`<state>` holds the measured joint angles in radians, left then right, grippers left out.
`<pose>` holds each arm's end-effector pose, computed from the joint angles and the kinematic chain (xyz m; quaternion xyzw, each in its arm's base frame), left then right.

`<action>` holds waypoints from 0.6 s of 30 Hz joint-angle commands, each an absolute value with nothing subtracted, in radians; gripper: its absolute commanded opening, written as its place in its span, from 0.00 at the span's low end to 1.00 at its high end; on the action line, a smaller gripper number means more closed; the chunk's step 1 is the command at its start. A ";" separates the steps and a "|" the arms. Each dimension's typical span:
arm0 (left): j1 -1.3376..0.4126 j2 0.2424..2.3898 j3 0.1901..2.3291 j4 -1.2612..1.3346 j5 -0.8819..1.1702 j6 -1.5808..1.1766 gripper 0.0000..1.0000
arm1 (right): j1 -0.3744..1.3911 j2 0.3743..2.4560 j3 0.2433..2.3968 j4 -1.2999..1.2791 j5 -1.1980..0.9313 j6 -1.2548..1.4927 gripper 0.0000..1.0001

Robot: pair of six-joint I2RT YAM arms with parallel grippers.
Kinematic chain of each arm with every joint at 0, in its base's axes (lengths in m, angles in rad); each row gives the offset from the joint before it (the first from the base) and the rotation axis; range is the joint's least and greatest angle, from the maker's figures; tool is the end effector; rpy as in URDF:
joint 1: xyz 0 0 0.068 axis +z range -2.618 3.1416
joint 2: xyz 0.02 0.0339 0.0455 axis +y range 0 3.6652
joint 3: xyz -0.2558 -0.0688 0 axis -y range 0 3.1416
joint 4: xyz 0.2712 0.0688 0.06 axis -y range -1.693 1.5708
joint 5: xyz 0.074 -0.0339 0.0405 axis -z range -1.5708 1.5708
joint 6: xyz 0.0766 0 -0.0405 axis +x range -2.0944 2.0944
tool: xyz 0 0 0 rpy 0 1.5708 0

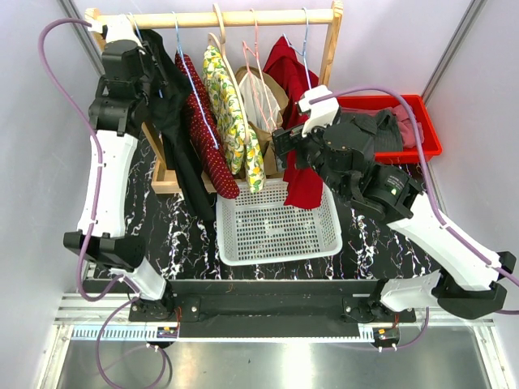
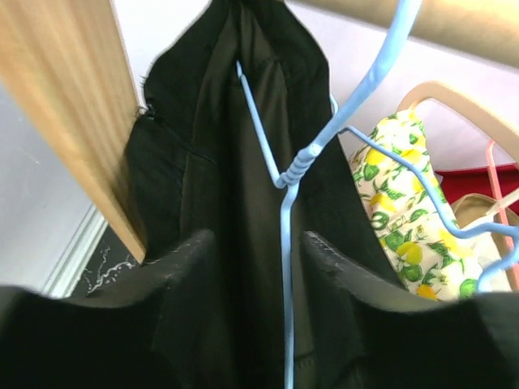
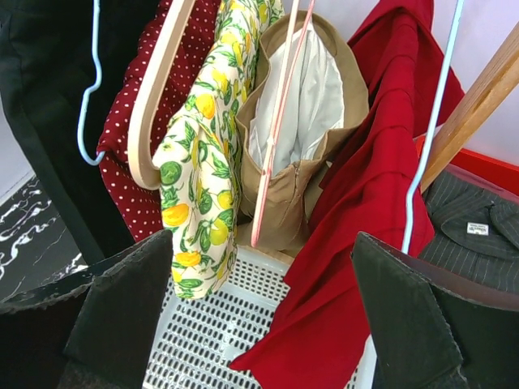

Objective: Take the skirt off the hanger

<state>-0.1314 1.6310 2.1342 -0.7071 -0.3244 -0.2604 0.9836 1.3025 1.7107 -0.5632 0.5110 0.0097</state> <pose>0.3875 -0.0266 0.5225 -0.1511 0.7571 0.0015 0.6356 0.2065 0.2427 0.5011 -0.1987 0.7265 0.1310 0.6446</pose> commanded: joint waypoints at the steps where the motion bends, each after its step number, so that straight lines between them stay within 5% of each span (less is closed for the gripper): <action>1: -0.120 1.663 2.171 -0.658 -0.301 -0.241 0.32 | 0.989 1.264 1.707 -0.512 0.509 0.028 0.99; 2: -0.115 1.666 2.168 -0.660 -0.289 -0.236 0.12 | 0.991 1.261 1.706 -0.511 0.509 0.026 0.99; 5: -0.114 1.672 2.161 -0.657 -0.258 -0.232 0.00 | 0.989 1.256 1.701 -0.506 0.509 0.031 0.99; 18: -0.115 1.542 2.246 -0.634 -0.183 -0.114 0.00 | 0.989 1.266 1.658 -0.497 0.518 0.028 0.98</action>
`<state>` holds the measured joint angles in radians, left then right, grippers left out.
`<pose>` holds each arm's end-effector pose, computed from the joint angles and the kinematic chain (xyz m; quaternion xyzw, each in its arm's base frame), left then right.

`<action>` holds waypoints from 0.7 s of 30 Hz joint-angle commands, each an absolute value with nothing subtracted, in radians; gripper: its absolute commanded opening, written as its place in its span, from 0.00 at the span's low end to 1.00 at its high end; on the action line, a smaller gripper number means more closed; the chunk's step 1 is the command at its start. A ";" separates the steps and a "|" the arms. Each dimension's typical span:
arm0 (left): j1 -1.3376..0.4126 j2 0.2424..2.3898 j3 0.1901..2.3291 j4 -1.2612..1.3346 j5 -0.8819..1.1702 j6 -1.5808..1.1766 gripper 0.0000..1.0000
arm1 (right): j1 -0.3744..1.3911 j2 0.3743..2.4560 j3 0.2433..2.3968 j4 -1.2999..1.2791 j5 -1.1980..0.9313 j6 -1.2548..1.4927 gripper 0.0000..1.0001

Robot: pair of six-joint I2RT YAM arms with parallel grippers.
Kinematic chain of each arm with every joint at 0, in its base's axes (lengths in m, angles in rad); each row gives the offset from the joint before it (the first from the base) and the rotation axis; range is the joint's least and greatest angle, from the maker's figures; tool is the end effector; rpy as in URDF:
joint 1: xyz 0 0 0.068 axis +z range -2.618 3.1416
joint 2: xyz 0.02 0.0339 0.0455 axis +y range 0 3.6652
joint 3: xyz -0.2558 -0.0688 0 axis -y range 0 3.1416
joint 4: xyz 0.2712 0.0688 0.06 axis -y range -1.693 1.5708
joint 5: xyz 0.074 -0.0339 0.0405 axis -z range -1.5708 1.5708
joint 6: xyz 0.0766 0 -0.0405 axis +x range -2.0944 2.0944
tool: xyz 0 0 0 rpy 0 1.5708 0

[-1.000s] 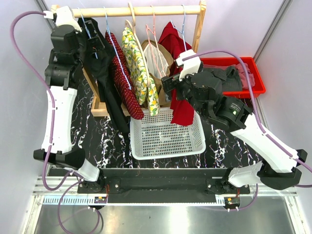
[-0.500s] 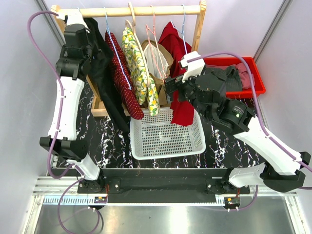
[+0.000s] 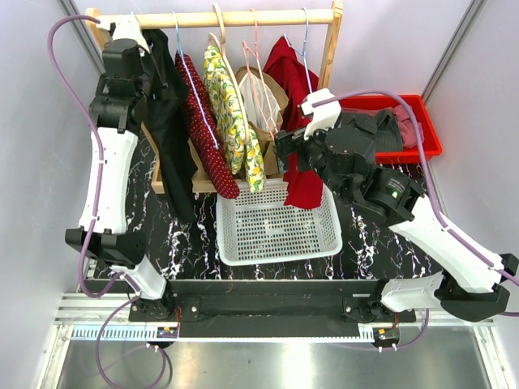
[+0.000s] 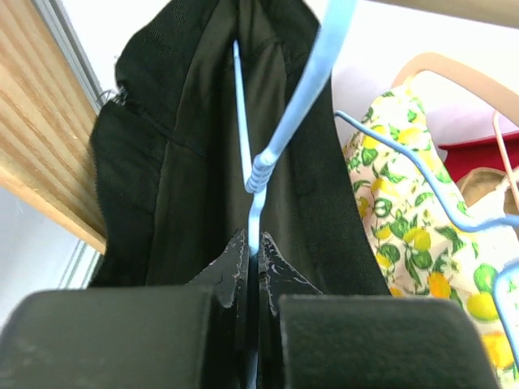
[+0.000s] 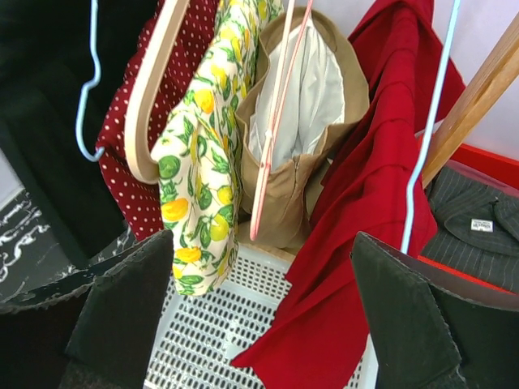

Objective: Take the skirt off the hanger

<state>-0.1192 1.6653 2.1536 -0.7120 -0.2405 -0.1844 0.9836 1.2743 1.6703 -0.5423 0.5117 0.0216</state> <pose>0.3995 -0.0295 0.5155 -0.1001 0.7731 -0.0010 0.6263 0.2039 0.2386 0.4976 -0.1922 0.7257 0.1367 0.6463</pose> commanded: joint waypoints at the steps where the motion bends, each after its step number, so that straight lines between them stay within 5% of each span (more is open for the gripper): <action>1: -0.115 1.523 2.247 -0.626 -0.178 -0.106 0.00 | 0.989 1.267 1.654 -0.494 0.517 0.028 0.98; 13: -0.115 1.093 1.941 -0.736 -0.006 -0.006 0.00 | 0.989 1.302 1.686 -0.488 0.494 0.044 0.97; 21: -0.115 0.875 1.756 -1.024 0.343 0.224 0.00 | 0.991 1.321 1.735 -0.459 0.402 0.075 1.00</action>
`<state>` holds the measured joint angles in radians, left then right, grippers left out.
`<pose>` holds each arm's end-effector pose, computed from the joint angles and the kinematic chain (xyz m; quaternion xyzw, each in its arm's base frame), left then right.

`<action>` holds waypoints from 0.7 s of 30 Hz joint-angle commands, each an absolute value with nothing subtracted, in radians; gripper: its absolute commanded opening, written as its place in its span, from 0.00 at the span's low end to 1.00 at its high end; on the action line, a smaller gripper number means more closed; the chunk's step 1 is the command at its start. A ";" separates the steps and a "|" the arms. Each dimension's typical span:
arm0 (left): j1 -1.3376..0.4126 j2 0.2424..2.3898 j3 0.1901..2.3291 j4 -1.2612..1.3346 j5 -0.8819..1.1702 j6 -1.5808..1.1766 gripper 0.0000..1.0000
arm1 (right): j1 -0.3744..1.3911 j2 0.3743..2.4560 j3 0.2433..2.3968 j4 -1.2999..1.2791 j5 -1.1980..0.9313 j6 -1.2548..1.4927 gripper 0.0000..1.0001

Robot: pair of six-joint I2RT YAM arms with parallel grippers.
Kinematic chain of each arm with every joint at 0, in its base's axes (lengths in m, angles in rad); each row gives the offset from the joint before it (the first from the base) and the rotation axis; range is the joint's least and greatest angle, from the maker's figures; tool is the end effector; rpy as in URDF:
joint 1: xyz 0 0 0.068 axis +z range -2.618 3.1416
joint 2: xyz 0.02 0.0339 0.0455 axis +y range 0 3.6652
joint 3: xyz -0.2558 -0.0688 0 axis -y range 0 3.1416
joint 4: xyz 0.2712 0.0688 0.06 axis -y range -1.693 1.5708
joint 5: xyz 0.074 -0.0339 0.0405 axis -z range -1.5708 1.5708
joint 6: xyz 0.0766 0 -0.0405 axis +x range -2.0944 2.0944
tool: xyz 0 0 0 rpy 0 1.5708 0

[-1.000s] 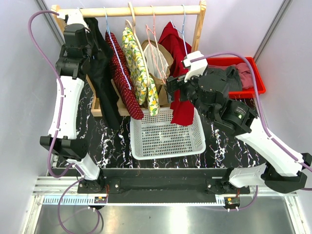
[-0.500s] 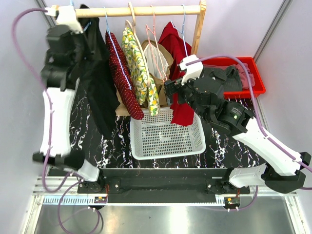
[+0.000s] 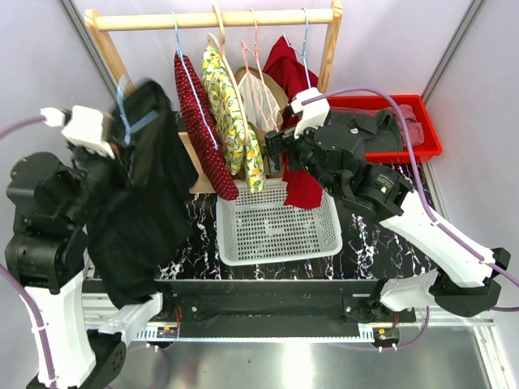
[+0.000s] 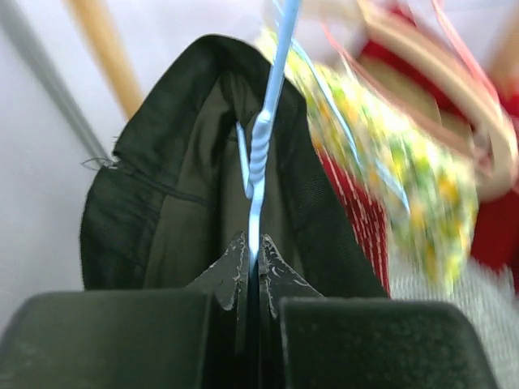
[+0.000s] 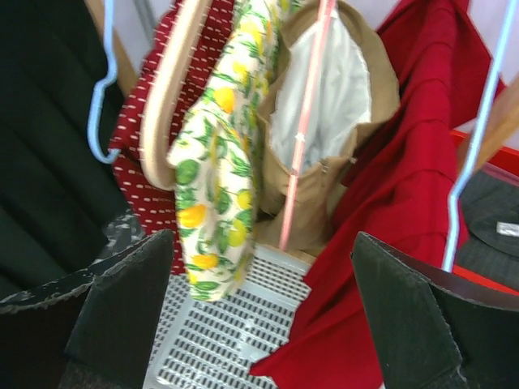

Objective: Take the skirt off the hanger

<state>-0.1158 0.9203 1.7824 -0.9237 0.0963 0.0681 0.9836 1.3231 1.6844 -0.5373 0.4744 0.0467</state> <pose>0.1442 -0.0242 0.5528 0.0996 0.7216 -0.0514 0.6832 0.2118 0.2551 0.4886 -0.2017 0.7329 0.1508 0.6320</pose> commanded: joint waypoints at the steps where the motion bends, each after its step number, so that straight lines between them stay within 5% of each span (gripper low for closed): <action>1: -0.115 0.830 1.758 -1.038 0.369 0.244 0.00 | 0.991 1.316 1.733 -0.453 0.382 0.078 1.00; 12: -0.115 0.778 1.996 -1.161 0.926 0.370 0.00 | 0.989 1.076 1.453 -0.128 0.025 -0.028 1.00; 21: -0.115 0.787 1.912 -1.083 0.937 0.302 0.00 | 0.989 1.006 1.522 -0.106 -0.064 0.103 1.00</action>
<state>-0.1165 0.7647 1.9690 -1.1980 0.8902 0.3206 0.9844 0.9985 1.4734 -0.1818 0.0128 0.0425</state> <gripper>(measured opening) 0.026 0.994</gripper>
